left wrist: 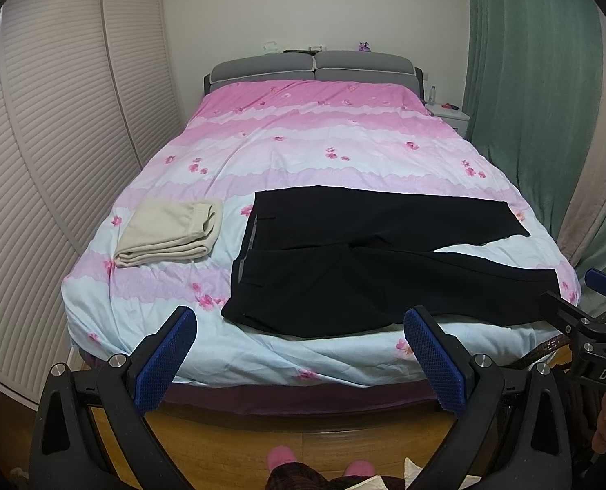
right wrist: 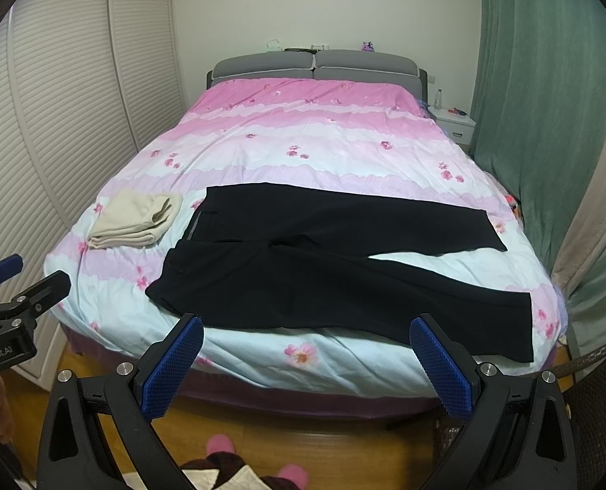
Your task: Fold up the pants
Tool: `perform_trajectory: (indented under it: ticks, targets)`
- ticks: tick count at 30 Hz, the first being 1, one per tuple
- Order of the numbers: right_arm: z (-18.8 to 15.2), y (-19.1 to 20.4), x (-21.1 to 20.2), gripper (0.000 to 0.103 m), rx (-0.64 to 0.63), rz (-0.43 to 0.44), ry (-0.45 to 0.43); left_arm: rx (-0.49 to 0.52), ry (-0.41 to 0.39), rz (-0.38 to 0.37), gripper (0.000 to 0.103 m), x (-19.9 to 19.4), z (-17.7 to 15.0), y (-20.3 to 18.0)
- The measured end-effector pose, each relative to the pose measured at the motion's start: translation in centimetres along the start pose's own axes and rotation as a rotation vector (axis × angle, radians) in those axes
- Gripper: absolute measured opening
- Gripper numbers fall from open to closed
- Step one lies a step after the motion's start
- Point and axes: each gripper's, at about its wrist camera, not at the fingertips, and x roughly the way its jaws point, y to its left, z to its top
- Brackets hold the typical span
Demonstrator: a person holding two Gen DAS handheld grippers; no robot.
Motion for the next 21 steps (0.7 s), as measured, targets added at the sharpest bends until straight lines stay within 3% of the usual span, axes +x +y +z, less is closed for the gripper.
perform_trajectory:
  ticks: [13,21]
  targets:
    - [0.1,-0.3,0.8,0.102,-0.012,0.012,0.015,-0.019,0.015,0.019,0.103,0.4,-0.3,-0.3]
    - [-0.4,-0.4,2.9,0.102,-0.005,0.024,0.054,-0.033,0.033,0.041,0.103,2.7,-2.0,0.4]
